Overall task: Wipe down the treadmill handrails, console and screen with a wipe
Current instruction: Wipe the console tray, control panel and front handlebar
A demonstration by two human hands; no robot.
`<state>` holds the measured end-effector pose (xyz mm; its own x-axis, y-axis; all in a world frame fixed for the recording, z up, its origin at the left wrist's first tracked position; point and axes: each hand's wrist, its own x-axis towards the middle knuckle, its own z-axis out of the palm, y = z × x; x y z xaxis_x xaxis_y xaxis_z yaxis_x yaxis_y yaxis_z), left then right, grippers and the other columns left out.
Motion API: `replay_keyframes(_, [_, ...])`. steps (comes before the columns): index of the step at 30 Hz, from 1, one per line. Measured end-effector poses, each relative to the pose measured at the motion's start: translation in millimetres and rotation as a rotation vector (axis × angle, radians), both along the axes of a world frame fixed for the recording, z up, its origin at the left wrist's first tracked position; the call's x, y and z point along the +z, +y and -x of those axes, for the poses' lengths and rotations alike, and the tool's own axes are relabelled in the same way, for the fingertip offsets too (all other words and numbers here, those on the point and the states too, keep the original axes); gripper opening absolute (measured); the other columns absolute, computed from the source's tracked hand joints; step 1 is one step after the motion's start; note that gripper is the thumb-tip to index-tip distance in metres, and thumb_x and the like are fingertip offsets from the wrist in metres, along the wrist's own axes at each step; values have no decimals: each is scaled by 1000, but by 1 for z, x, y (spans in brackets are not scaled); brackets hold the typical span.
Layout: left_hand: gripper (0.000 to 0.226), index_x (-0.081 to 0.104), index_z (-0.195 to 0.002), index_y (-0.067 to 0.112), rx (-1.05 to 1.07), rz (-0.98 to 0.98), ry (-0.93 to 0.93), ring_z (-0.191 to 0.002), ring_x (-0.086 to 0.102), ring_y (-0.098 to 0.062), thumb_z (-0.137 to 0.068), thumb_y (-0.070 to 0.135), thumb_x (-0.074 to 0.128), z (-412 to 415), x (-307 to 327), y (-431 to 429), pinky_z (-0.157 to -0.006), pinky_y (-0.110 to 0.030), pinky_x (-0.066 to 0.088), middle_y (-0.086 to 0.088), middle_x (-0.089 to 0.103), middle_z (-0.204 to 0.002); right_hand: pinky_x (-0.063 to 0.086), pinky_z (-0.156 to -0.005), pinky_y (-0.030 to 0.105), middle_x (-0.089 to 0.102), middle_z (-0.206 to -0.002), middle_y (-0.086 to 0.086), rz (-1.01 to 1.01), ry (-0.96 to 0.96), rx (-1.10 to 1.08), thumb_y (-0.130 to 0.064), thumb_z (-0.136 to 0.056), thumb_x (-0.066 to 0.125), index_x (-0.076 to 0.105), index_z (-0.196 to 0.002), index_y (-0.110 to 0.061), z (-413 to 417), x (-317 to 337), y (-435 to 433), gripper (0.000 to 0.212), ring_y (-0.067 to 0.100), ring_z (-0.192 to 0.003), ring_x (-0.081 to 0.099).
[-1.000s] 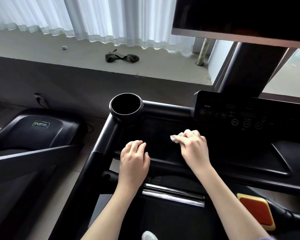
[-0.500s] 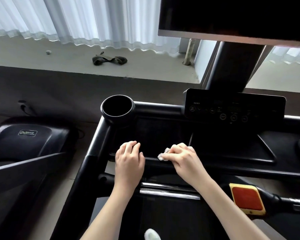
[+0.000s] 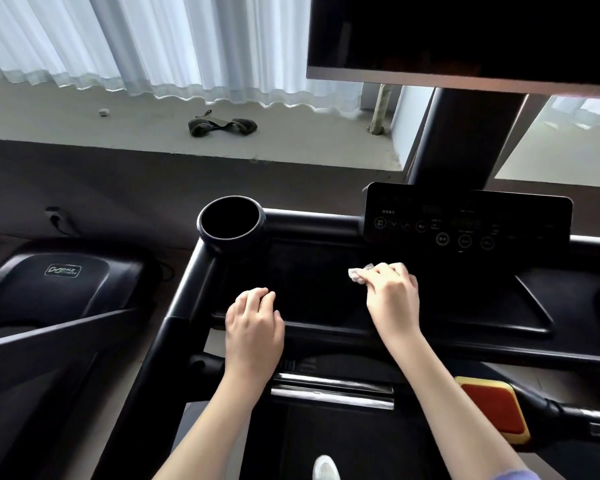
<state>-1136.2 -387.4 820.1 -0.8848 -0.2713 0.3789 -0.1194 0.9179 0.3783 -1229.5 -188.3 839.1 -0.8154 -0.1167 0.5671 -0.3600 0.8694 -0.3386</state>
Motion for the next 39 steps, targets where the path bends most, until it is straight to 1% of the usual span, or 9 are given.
replay_keyframes(5, [45, 69, -110, 5, -49, -3, -28, -110, 60, -26, -88, 29, 39, -2, 6, 13, -95, -46, 45, -5, 65, -114, 49, -68, 27, 72, -80, -13, 26, 7, 222, -11, -89, 65, 77, -87, -23, 8, -1, -10, 17, 13, -69, 58])
replay_keyframes(9, [46, 69, -111, 6, -40, -38, -21, -112, 57, -25, -88, 31, 39, -2, 4, 11, -96, -46, 43, -3, 64, -114, 44, -76, 24, 72, -78, -2, 128, -37, -41, 1, -79, 67, 78, -90, -19, 29, -5, -3, 26, 22, -69, 61])
replay_keyframes(13, [45, 69, -111, 6, -37, -40, -15, -111, 58, -25, -87, 31, 39, -1, 3, 11, -96, -46, 43, -3, 64, -114, 50, -77, 26, 71, -95, -5, 110, -223, 144, -9, -93, 56, 71, -104, -20, 37, -12, -8, 21, 13, -84, 60])
replay_keyframes(17, [46, 69, -112, 6, -41, -47, -31, -112, 58, -26, -87, 31, 39, -1, 3, 10, -98, -46, 42, -4, 64, -115, 49, -72, 37, 75, -86, 0, 9, -55, 3, -2, -79, 56, 76, -92, -13, 42, -10, 6, 27, 28, -76, 64])
replay_keyframes(22, [46, 69, -112, 6, -41, -51, -35, -112, 57, -25, -87, 31, 39, -1, 4, 10, -97, -46, 42, -4, 64, -114, 51, -76, 28, 74, -87, -3, 31, -27, 249, 3, -77, 62, 76, -86, -10, 27, -7, 15, 21, 16, -78, 63])
replay_keyframes(26, [46, 69, -112, 6, -40, -58, -49, -113, 57, -25, -88, 31, 39, -1, 4, 11, -97, -47, 43, -4, 64, -115, 46, -76, 30, 71, -82, -1, 76, -19, 76, 2, -74, 60, 76, -82, -10, 28, -4, 18, 22, 24, -77, 64])
replay_keyframes(30, [47, 69, -112, 5, -47, -52, -47, -113, 57, -26, -88, 31, 38, -2, 5, 11, -97, -47, 43, -4, 64, -115, 55, -72, 37, 70, -79, -1, -39, -14, 350, 13, -77, 67, 74, -81, -11, 10, -11, 18, 25, 19, -75, 65])
replay_keyframes(34, [47, 69, -112, 5, -42, -49, -43, -112, 58, -26, -88, 31, 38, -2, 5, 11, -96, -48, 43, -5, 64, -115, 55, -72, 41, 69, -80, -2, -15, -31, 228, 14, -73, 71, 75, -83, -12, 8, -9, 33, 28, 20, -77, 64])
replay_keyframes(39, [47, 69, -111, 5, -39, -43, -42, -112, 58, -27, -87, 31, 38, -2, 6, 12, -96, -48, 44, -6, 65, -114, 51, -70, 29, 67, -84, -7, -60, -59, 515, 7, -77, 62, 74, -83, -15, -22, -9, 16, 27, 17, -78, 61])
